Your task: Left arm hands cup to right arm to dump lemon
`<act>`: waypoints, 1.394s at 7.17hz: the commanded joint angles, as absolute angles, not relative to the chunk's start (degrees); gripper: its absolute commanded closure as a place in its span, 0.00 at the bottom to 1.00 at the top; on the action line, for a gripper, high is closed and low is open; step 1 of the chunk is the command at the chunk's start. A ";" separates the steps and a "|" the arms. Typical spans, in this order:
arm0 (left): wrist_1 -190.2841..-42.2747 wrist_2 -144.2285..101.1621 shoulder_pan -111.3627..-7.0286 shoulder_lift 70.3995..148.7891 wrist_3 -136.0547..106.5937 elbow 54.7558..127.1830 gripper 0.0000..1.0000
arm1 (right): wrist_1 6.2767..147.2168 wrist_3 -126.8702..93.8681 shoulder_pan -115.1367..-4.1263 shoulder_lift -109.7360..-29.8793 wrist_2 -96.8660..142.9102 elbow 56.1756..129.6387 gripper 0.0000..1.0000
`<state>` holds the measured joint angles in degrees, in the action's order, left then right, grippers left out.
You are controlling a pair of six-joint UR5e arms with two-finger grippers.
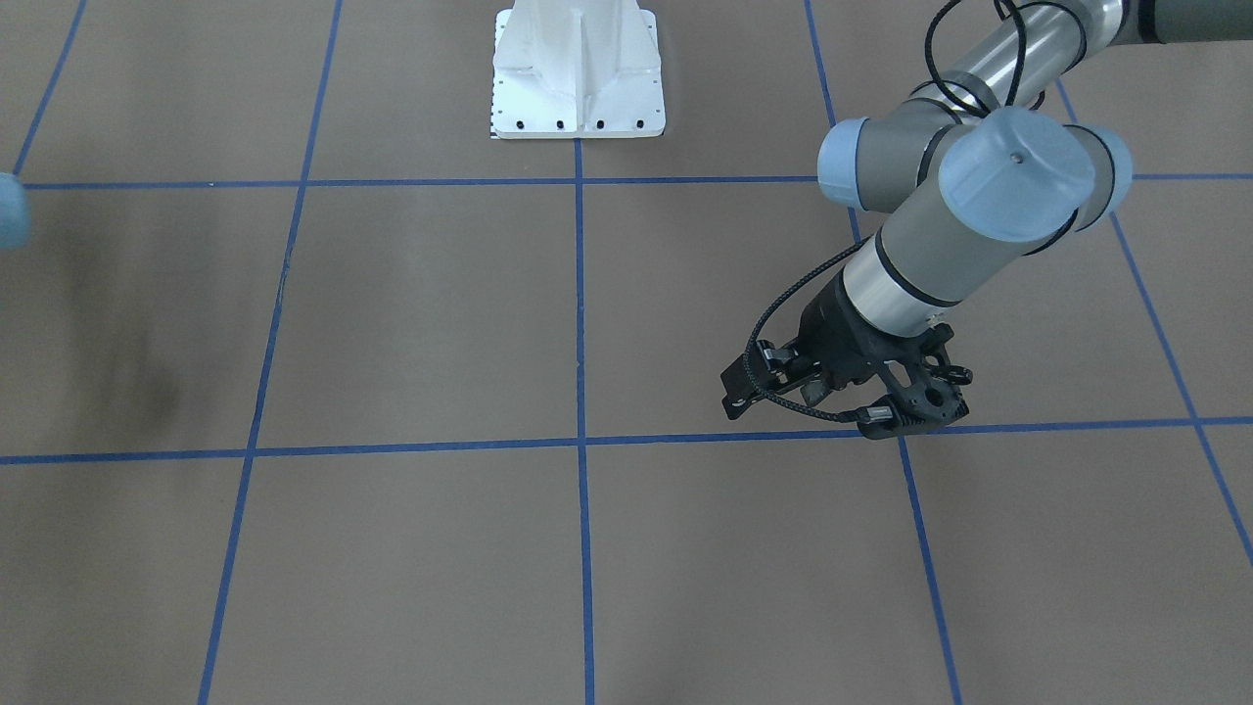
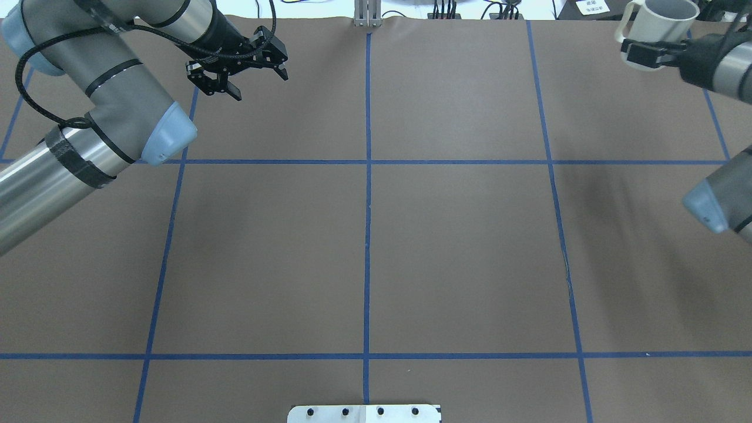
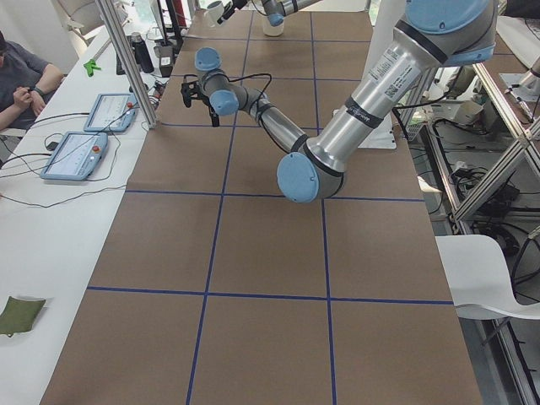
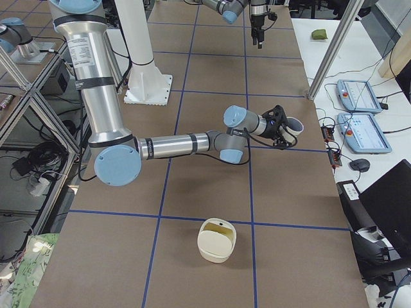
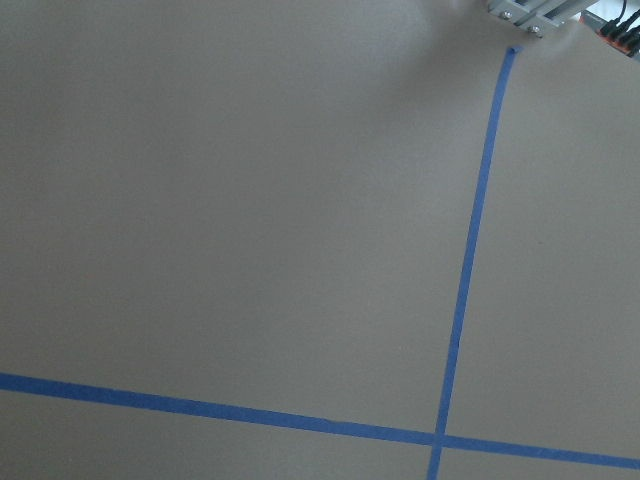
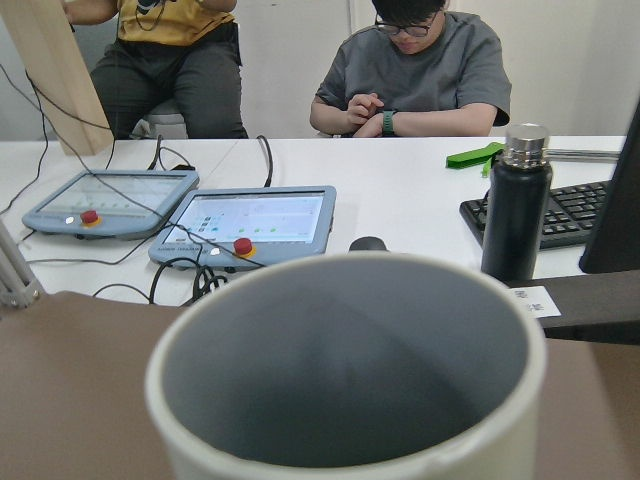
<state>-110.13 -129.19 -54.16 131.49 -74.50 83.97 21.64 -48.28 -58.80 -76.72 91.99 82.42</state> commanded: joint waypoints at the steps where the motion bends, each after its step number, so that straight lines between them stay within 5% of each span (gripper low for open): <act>1: -110.13 -129.20 -54.32 131.57 -74.44 83.59 0.00 | 34.04 -44.74 -42.71 -68.07 71.73 82.36 0.71; 5: -110.57 -129.29 -54.49 132.10 -75.06 82.79 0.00 | 62.14 -40.97 -30.52 -56.71 55.13 91.81 0.72; 10: -114.40 -129.90 -53.80 137.10 -83.89 82.97 0.00 | 70.47 -41.04 -24.53 -50.54 48.96 91.67 0.72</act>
